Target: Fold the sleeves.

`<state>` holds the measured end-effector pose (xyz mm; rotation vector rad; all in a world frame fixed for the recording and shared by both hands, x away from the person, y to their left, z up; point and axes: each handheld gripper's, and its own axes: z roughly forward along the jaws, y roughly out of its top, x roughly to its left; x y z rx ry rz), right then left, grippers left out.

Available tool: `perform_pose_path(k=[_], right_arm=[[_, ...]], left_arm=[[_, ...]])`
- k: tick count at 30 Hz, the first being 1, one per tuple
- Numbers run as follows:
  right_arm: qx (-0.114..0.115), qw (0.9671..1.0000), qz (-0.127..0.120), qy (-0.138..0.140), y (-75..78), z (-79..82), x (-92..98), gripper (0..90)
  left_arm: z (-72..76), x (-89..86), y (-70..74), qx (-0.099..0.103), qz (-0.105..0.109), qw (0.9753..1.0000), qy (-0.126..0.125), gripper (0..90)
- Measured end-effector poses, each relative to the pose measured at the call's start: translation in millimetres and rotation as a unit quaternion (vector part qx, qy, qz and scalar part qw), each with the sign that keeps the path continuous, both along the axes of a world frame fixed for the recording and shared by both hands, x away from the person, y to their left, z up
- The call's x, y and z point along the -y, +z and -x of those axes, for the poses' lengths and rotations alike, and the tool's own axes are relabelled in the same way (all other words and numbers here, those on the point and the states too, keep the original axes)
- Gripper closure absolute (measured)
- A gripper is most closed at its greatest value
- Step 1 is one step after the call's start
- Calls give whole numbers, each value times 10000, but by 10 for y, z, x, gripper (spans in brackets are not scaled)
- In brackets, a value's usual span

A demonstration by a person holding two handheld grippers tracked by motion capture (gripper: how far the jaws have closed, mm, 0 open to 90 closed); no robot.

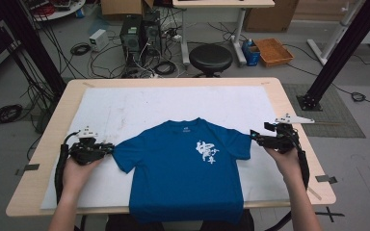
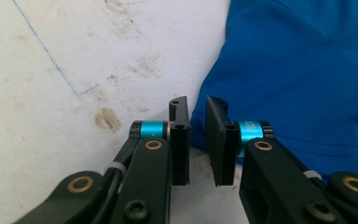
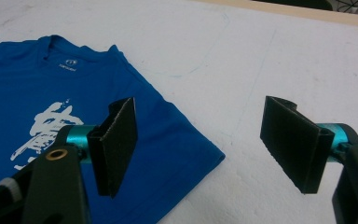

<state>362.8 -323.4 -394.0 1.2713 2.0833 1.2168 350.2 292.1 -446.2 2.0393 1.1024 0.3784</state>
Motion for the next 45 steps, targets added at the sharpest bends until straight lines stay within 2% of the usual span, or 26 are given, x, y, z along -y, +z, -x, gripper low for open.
perform_pose_path(k=[3,7,8,9,10,11,12,13,14,15,16,17,19,21,25,26,27,28,29,32,34,37,39,42,44,45], right_arm=[[-5,10000,8,-2,-4,-4,-1,272],[7,10000,7,11,-5,-3,-5,272],[9,10000,0,15,-2,-2,-4,272],[11,10000,-4,10,2,-1,-3,272],[12,10000,-12,0,6,1,0,272],[12,10000,-12,0,6,1,0,272],[45,10000,-21,4,14,-1,10,272],[53,10000,-27,-5,19,1,14,272],[60,10000,-31,-16,23,2,19,272],[65,10000,-39,-21,26,3,24,272],[61,10000,-41,-25,30,4,27,272],[61,10000,-41,-25,30,4,27,272],[79,10000,-56,-21,32,4,33,272],[75,9999,-71,-26,36,6,45,272],[80,9999,-101,-38,38,6,59,272],[83,9999,-103,-46,38,6,61,272],[83,9999,-103,-46,38,6,61,272],[83,9999,-103,-45,39,6,64,272],[85,9999,-106,-43,39,6,67,272],[74,9999,-99,-43,36,5,64,272],[67,9999,-87,-38,26,1,61,272],[59,9999,-78,-31,14,-3,60,272],[29,10000,-68,-33,-2,-8,57,272],[-63,9999,-71,-120,-26,-22,62,273],[-105,9998,-71,-160,-34,-32,65,299],[-105,9998,-71,-160,-34,-32,65,299]], left_arm=[[6,28,5,11,-64,10000,-23,858],[10,24,29,-120,165,9997,111,877],[10,24,29,-120,165,9997,111,879],[16,24,75,-187,420,9988,195,879],[23,35,112,-215,588,9978,220,880],[23,35,112,-215,588,9978,220,880],[34,77,210,-261,879,9956,218,881],[34,77,210,-261,879,9956,218,880],[44,154,323,-272,1046,9940,165,880],[44,154,323,-272,1046,9940,165,880],[52,252,412,-298,1164,9927,82,880],[52,252,412,-298,1164,9927,82,880],[56,408,496,-307,1295,9911,-59,880],[47,559,548,-360,1451,9886,-182,880],[11,877,621,-404,1830,9816,-373,880],[-24,1033,642,-449,1977,9782,-459,880],[-24,1033,642,-449,1977,9782,-459,880],[-45,1106,645,-481,2025,9769,-479,880],[-73,1177,645,-510,2007,9770,-515,879],[-146,1384,604,-651,2050,9749,-577,880],[-206,1562,529,-707,2009,9752,-609,879],[-254,1645,453,-734,1987,9753,-626,877],[-282,1691,394,-667,2044,9743,-674,840],[-276,1699,393,-370,2052,9754,-719,592],[-251,1651,433,-150,2003,9770,-716,528],[-235,1615,456,-49,2003,9771,-715,528]])
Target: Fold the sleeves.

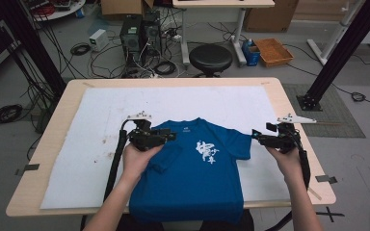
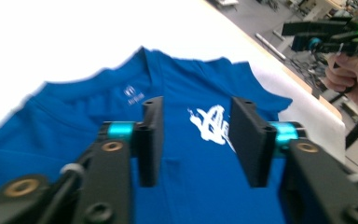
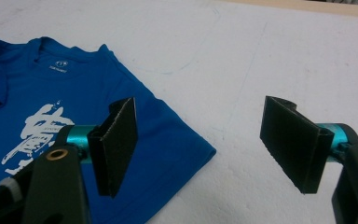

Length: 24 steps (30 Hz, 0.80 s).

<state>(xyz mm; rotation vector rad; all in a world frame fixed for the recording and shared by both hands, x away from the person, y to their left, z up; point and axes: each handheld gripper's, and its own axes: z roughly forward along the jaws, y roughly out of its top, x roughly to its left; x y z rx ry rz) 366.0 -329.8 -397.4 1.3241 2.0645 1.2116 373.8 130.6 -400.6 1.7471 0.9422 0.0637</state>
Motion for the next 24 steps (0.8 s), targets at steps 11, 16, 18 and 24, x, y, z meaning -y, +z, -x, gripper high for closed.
perform_pose_path(k=[11,16,18,24], right_arm=[[-359,9993,-70,-117,-148,-113,34,552],[-602,9979,-23,-254,-262,-270,40,600],[-722,9971,-61,-251,-306,-316,37,615],[-900,9956,-47,-257,-386,-398,-22,626]], left_arm=[[291,-688,99,995,-399,9935,377,452],[336,-981,61,983,-310,9929,595,452],[334,-1050,41,971,-305,9927,644,452],[316,-1185,-6,903,-304,9928,731,452]])
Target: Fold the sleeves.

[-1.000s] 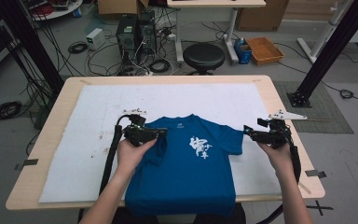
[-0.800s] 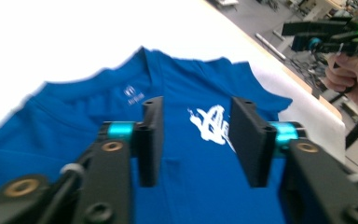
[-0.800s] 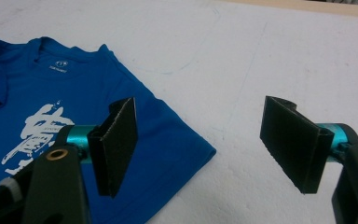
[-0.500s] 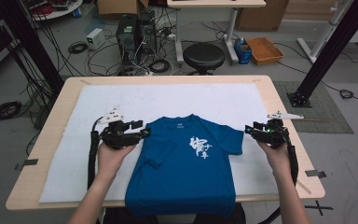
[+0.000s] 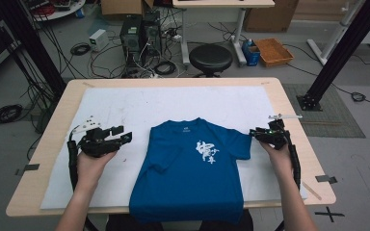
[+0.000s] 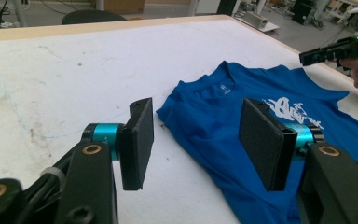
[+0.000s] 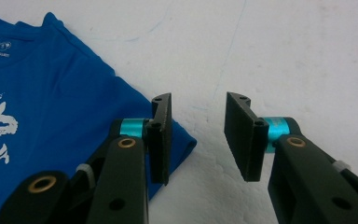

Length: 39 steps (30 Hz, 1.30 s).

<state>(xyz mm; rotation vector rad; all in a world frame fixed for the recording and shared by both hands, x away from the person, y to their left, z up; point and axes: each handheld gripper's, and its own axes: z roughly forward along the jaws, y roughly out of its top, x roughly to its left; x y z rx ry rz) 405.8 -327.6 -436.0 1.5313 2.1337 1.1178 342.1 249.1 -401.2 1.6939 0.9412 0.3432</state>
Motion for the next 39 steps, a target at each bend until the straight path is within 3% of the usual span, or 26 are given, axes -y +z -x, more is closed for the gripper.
perform_pose_path(k=[6,9,10,12,15,17,18,19,21,22,24,27,28,33,34,39], right_arm=[[-137,9996,233,-3,-52,-36,-73,645],[-136,9990,426,45,-73,-33,-124,715],[-141,9988,450,115,-69,-26,-135,820],[-27,9983,557,137,-50,1,-152,888],[90,9985,509,156,7,43,-162,892],[316,9983,433,247,150,131,-193,893],[316,9983,433,247,150,131,-193,893],[485,9974,411,336,257,204,-248,893],[534,9970,406,377,309,241,-291,892],[633,9957,471,481,410,325,-409,893],[687,9947,530,545,456,367,-476,892],[803,9907,768,784,606,493,-787,893],[803,9907,768,784,606,493,-787,893],[848,9842,1123,1075,713,572,-1222,893],[817,9823,1192,1192,720,582,-1391,893],[733,9793,1266,1398,668,564,-1704,892]], left_arm=[[1,-49,-12,-35,20,10000,-6,452],[-1,-48,-20,-54,37,10000,-3,452],[-4,-44,-31,-96,21,9999,-20,452],[-4,-38,-40,-112,8,9999,-14,452],[-3,-36,-41,-112,14,9999,-16,452],[-6,-41,-42,-103,19,9999,-16,452],[-8,-40,-43,-114,27,9999,-5,452],[-12,-46,-47,-114,20,9999,-13,452],[-12,-48,-49,-125,27,9999,-11,452],[-12,-50,-52,-127,49,9999,-6,452],[-11,-51,-57,-151,66,9999,-28,452],[-11,-44,-59,-142,79,9999,-53,452],[-11,-41,-58,-141,81,9999,-56,452],[-8,-24,-57,-157,67,9998,-126,452],[-7,-21,-56,-159,78,9998,-128,452],[-6,4,-59,-184,76,9996,-179,452]])
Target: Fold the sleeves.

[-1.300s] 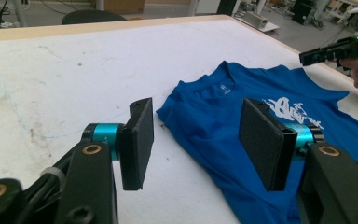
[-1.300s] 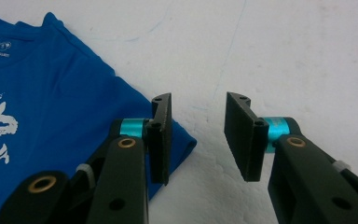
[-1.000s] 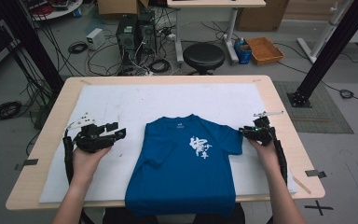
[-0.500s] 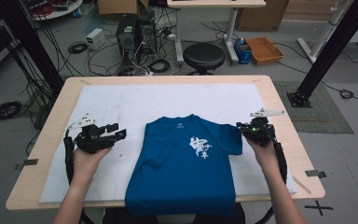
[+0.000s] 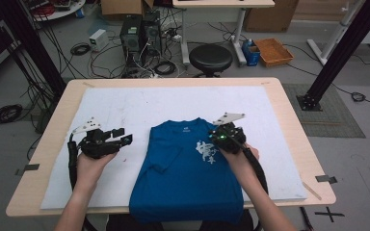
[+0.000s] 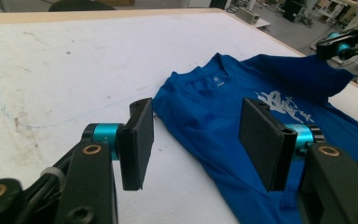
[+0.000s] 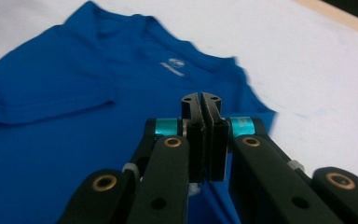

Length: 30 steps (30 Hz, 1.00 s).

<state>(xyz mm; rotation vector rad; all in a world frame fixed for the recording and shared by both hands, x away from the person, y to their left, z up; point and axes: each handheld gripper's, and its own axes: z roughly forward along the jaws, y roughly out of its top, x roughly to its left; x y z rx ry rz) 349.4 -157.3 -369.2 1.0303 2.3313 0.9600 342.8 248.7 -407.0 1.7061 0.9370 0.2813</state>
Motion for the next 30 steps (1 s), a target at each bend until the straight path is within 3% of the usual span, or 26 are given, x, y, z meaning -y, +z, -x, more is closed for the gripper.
perform_pose_path(k=[4,7,11,14,17,22,30], right_arm=[[-33,9996,-2,273,-62,-6,-208,830],[38,9995,-127,298,-54,-25,-193,764],[117,9988,-419,210,-23,-44,-5,684],[202,9966,-791,61,-4,-46,215,596],[304,9944,-1009,-84,-6,-42,398,542],[314,9925,-1154,-261,-85,-34,640,513],[319,9927,-1134,-239,-204,3,777,569]], left_arm=[[-5,19,-9,-29,-30,10000,-36,452],[-5,31,-12,-11,-34,10000,-79,452],[-6,52,-5,42,-72,9999,-60,446],[-6,77,-5,33,-113,9999,-73,434],[-3,109,0,32,-112,9998,-146,430],[-5,181,-1,41,-196,9996,-220,422],[-13,226,-38,28,-306,9993,-196,422]])
